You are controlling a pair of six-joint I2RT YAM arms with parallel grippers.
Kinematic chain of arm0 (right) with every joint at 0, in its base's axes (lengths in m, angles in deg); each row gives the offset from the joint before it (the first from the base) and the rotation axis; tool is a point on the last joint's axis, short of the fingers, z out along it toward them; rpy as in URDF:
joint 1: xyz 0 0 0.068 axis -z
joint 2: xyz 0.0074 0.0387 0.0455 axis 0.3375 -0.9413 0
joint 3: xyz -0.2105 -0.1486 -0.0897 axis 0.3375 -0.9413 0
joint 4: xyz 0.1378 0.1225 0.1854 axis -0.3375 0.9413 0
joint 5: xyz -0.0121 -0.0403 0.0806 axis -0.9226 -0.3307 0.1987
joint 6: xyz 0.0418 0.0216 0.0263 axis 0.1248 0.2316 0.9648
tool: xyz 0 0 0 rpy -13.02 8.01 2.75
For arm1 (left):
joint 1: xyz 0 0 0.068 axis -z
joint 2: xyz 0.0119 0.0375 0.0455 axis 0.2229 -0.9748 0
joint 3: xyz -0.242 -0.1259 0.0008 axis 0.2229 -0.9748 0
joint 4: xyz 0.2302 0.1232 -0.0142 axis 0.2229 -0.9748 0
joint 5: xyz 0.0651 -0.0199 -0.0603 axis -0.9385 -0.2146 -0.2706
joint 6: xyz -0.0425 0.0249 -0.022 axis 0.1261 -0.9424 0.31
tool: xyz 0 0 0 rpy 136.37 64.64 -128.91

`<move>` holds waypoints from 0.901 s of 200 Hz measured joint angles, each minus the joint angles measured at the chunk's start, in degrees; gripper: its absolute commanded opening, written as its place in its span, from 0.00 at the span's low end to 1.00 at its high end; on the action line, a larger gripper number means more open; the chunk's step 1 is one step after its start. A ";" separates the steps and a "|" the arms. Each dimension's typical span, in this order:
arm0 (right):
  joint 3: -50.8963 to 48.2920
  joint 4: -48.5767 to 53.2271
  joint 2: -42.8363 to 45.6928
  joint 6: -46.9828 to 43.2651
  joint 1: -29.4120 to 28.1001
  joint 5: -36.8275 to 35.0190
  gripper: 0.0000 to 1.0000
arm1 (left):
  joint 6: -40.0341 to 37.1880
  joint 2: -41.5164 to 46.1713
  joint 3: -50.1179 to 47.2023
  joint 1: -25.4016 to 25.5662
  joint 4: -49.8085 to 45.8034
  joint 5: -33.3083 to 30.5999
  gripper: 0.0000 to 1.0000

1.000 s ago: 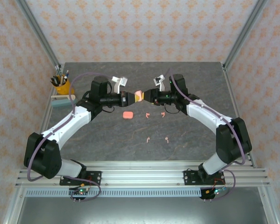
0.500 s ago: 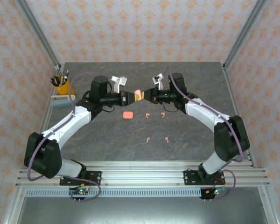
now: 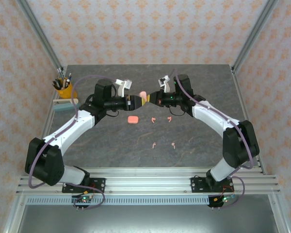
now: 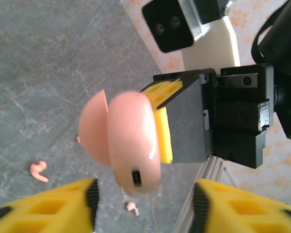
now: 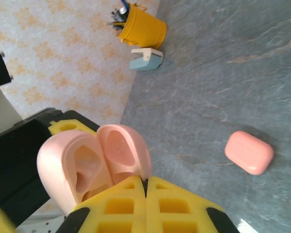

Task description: Insert the wireless bluetooth earbuds into the charging case

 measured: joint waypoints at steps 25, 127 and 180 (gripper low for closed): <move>4.17 8.09 -0.35 -5.01 0.09 -3.15 0.00 | -1.62 0.00 1.51 -0.52 -2.51 -0.15 0.81; 19.91 40.94 -3.54 -34.36 -0.98 -14.86 0.00 | -23.76 -11.19 20.41 -4.61 -36.59 5.25 0.88; 23.23 47.21 -5.88 -40.52 -5.49 -19.17 0.00 | -29.24 -16.90 24.11 -3.80 -44.85 9.57 0.82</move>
